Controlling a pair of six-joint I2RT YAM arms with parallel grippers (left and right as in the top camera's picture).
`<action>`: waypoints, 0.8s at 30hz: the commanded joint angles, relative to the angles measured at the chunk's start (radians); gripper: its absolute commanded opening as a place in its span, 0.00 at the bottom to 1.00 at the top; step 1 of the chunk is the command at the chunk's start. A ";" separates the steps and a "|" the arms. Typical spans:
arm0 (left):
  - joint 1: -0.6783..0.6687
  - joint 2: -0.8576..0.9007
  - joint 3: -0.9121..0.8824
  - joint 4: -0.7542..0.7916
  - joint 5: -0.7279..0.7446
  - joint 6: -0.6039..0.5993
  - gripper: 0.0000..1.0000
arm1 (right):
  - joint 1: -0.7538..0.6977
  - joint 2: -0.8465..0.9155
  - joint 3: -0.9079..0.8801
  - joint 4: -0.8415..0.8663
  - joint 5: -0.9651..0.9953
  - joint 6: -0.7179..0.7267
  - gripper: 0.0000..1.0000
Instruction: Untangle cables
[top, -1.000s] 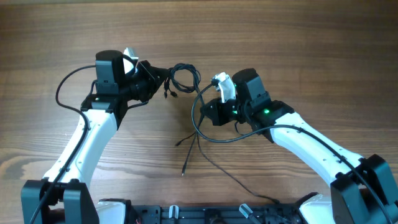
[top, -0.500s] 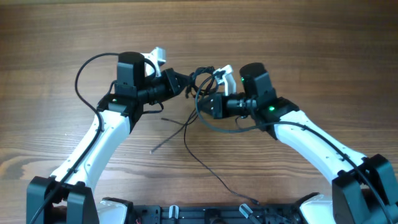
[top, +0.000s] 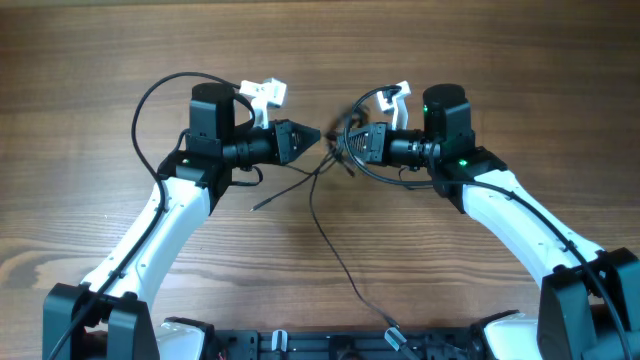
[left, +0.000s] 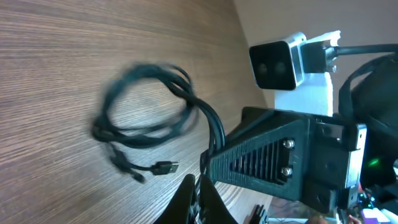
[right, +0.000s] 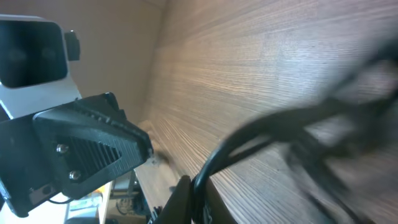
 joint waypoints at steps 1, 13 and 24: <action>0.014 -0.016 0.003 -0.018 -0.031 0.040 0.08 | 0.001 -0.005 0.000 -0.028 -0.034 -0.018 0.04; 0.033 -0.008 0.003 -0.246 -0.402 -0.378 1.00 | 0.004 -0.005 0.000 -0.085 -0.054 -0.126 0.04; 0.033 0.034 0.003 -0.165 -0.169 -0.616 0.98 | 0.010 -0.005 0.000 0.037 -0.319 -0.227 0.04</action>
